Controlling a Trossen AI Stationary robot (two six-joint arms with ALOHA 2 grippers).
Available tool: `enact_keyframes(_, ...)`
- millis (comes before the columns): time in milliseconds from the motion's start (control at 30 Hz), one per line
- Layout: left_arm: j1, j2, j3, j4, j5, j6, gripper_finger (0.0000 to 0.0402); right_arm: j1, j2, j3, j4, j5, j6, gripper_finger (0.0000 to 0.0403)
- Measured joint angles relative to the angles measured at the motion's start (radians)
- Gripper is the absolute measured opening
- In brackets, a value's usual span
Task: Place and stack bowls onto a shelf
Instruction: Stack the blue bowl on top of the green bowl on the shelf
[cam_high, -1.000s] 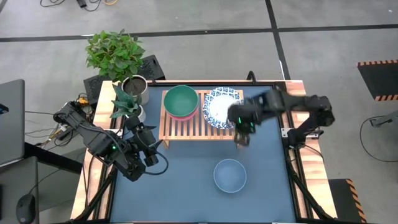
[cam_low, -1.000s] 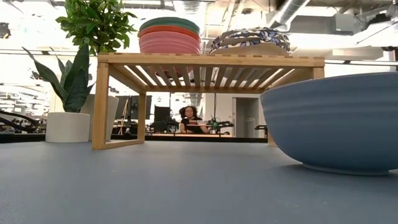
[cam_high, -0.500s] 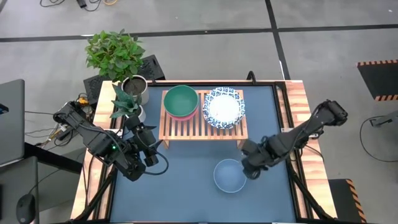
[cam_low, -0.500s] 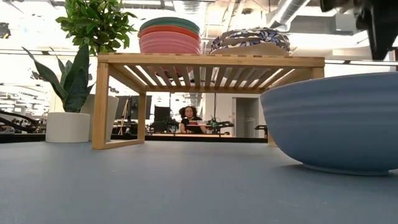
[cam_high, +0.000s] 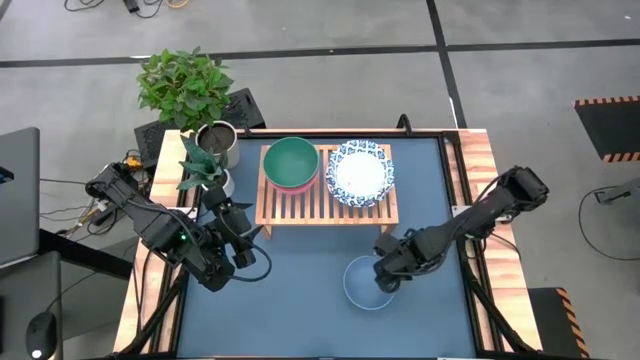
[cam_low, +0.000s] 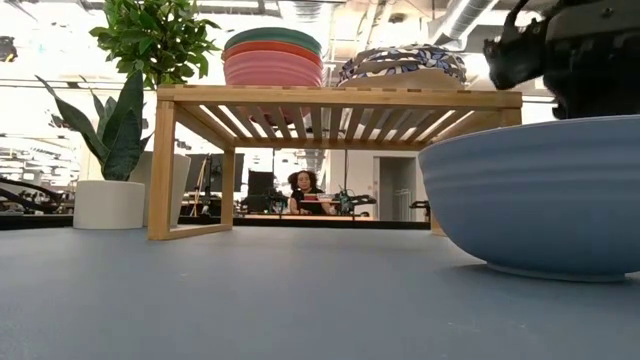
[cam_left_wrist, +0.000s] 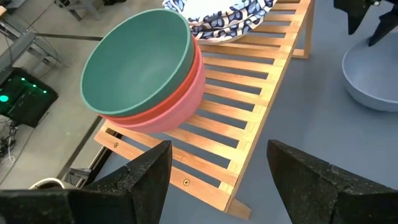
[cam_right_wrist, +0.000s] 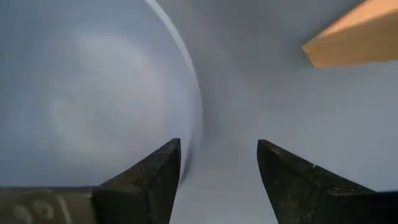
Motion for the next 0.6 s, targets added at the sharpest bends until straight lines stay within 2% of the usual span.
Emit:
enact_keyframes(100, 0.0, 0.0, 0.0, -0.001, 0.0, 0.0, 0.0251, -0.003, 0.019, 0.0, 0.019, -0.003, -0.026, 0.0224)
enact_keyframes(200, 0.0, 0.0, 0.0, -0.001, 0.0, 0.0, 0.0251, -0.001, 0.033, 0.0, 0.031, -0.014, -0.048, 0.0187)
enact_keyframes(300, 0.0, 0.0, 0.0, -0.001, 0.0, 0.0, 0.0251, 0.004, 0.032, 0.0, 0.038, -0.017, -0.051, 0.013)
enact_keyframes(433, 0.0, 0.0, 0.0, -0.001, 0.0, 0.0, 0.0251, 0.003, 0.028, 0.001, 0.056, -0.023, -0.056, 0.0035)
enact_keyframes(600, 0.0, 0.0, 0.0, -0.001, 0.0, 0.0, 0.0251, 0.003, 0.027, 0.006, 0.085, -0.075, -0.057, 0.0029)
